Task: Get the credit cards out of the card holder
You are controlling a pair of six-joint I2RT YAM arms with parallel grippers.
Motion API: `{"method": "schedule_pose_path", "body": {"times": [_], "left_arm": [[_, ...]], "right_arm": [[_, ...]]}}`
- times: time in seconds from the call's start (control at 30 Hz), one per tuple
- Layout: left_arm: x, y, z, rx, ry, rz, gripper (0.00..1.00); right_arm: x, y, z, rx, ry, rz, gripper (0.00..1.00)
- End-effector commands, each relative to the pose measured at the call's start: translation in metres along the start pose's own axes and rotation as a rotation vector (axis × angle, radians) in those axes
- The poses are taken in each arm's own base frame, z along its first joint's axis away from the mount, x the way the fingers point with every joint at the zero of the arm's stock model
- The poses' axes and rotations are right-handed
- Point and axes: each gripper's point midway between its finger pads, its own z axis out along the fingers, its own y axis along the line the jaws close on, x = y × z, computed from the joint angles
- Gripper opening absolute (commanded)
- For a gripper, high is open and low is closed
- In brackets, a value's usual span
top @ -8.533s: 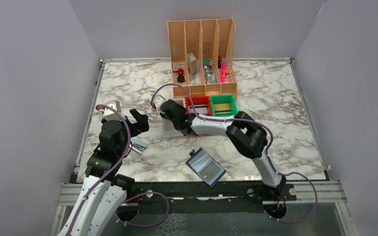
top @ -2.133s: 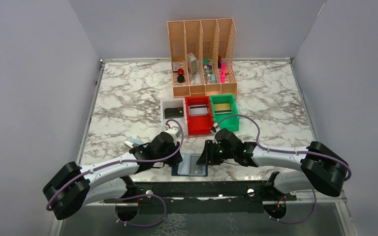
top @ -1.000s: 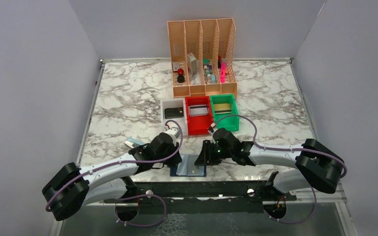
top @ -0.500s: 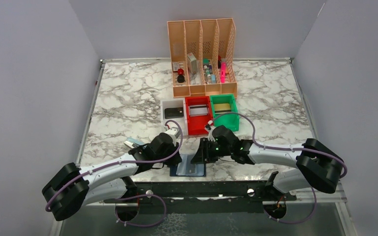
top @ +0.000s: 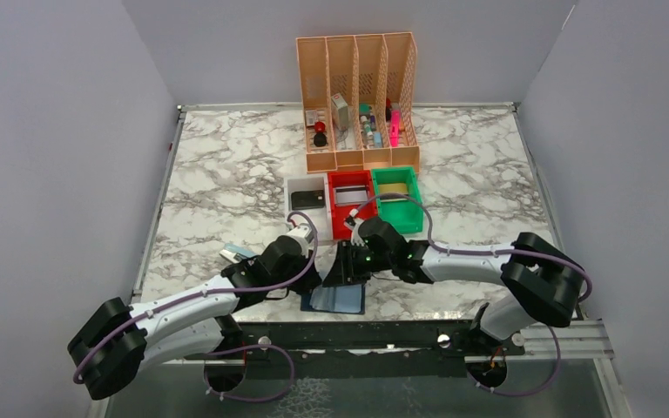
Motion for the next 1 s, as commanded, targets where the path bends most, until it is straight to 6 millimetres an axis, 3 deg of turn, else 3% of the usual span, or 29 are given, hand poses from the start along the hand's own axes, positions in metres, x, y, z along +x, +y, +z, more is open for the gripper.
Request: {"method": "schedule_pose_path", "body": {"times": [0.0,0.17,0.37,0.57,0.7,0.8,0.97], "left_arm": [[-0.004,0.004,-0.003,-0.021,-0.034,-0.009,0.14],[-0.004,0.004,-0.004,-0.027,-0.036,-0.010,0.14],[-0.004,0.004,-0.003,-0.031,-0.027,-0.005,0.14],[-0.009,0.002,-0.005,-0.031,-0.034,-0.005,0.18],[-0.011,0.006,-0.009,-0.063,-0.035,-0.007,0.34],[-0.009,0.018,-0.011,-0.135,-0.031,-0.026,0.52],[0.001,0.025,-0.010,-0.159,-0.003,-0.052,0.57]], "right_arm": [[0.000,-0.013,0.007,0.089,-0.005,-0.009,0.39],[0.001,-0.032,0.001,0.184,-0.034,0.002,0.39],[0.003,-0.023,-0.001,0.149,-0.028,-0.030,0.40],[-0.001,-0.040,-0.010,0.255,-0.066,-0.006,0.46],[0.000,-0.049,-0.019,0.310,-0.086,-0.001,0.46],[0.000,-0.056,-0.025,0.357,-0.092,0.003,0.46],[-0.002,-0.064,-0.036,0.435,-0.118,0.008,0.47]]}}
